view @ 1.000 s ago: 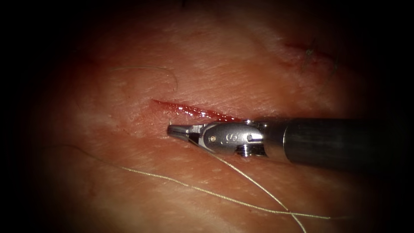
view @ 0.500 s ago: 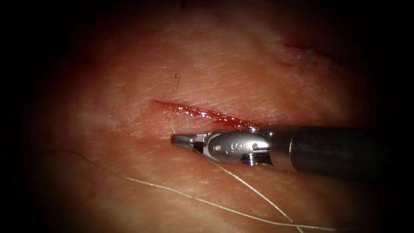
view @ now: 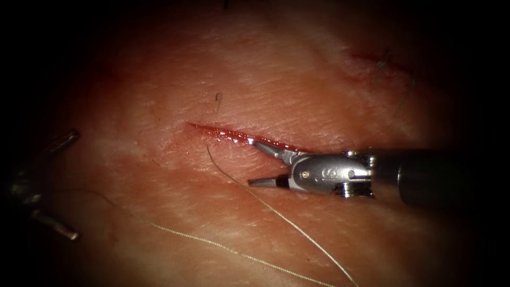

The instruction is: Wound Closure

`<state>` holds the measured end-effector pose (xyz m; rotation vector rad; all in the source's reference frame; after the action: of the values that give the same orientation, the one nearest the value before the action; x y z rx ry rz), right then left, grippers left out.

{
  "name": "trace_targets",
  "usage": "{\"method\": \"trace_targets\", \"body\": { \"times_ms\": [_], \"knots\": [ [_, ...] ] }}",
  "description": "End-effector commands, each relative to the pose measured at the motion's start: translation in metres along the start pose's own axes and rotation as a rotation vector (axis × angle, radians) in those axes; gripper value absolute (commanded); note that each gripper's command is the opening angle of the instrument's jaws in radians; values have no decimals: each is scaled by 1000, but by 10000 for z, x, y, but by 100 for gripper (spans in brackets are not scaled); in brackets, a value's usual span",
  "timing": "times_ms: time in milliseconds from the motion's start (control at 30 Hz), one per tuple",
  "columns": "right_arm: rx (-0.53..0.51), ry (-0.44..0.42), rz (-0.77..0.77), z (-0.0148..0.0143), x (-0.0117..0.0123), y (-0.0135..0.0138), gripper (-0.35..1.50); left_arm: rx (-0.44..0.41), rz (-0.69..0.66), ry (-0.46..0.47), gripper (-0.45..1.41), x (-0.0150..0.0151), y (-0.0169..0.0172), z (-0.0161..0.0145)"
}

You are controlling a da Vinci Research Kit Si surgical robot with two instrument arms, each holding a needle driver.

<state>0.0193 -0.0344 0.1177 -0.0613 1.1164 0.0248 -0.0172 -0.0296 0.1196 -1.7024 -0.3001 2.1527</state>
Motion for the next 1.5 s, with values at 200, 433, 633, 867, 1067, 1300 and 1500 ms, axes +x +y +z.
{"method": "trace_targets", "body": {
  "times_ms": [200,433,633,867,1067,1300,1500],
  "knots": [
    [-42,-16,23,-49,-19,-4,130,-32,7,-53,106,-12,-9,71],
    [-62,-20,32,-71,-25,-3,128,-55,101,-245,101,-64,-3,153],
    [-88,-29,46,-81,-27,0,126,-48,127,-350,104,-98,23,219],
    [-92,-21,46,-85,-29,-1,126,-62,160,-392,104,-84,47,260],
    [-96,-19,43,-83,-28,-7,125,-74,184,-418,103,-91,48,289],
    [-97,-19,43,-82,-27,-7,125,-81,214,-464,93,-99,49,301],
    [-96,-20,38,-83,-25,-8,123,-105,243,-485,-45,-97,46,302]
  ]
}}
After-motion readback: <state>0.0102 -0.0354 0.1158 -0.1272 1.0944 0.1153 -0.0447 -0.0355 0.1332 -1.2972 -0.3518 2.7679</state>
